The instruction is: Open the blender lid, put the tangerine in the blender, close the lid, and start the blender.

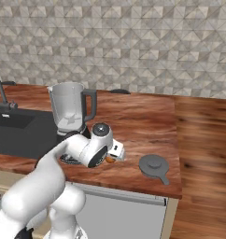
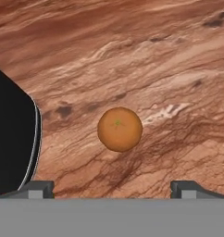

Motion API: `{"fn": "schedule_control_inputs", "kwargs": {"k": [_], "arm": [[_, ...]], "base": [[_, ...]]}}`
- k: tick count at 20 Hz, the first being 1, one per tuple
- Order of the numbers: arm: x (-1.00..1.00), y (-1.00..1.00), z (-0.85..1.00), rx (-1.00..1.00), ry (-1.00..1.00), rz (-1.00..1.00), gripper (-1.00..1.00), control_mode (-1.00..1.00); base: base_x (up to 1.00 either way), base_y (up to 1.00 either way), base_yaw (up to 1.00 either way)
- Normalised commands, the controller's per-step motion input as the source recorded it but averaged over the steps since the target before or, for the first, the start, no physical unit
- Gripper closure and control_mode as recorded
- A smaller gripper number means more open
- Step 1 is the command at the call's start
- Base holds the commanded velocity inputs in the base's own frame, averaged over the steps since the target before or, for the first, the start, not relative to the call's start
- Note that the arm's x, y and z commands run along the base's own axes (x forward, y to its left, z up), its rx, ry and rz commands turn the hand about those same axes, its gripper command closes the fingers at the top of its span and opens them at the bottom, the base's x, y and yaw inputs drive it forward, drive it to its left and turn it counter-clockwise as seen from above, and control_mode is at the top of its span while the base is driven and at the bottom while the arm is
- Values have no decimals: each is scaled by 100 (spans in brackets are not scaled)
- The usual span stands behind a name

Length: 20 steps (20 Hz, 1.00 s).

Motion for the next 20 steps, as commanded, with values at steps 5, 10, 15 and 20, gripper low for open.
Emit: {"fn": "schedule_control_inputs", "kwargs": {"k": [5, 10, 15, 20], "arm": [[9, -1, -16, 0, 0, 1, -100, -100], [27, 0, -15, 0, 0, 0, -100, -100], [40, 0, -12, 0, 1, 0, -100, -100], [10, 0, -11, 0, 0, 0, -100, -100]], "base": [[0, 0, 0], [0, 0, 0], [0, 0, 0], [0, 0, 0]]}}
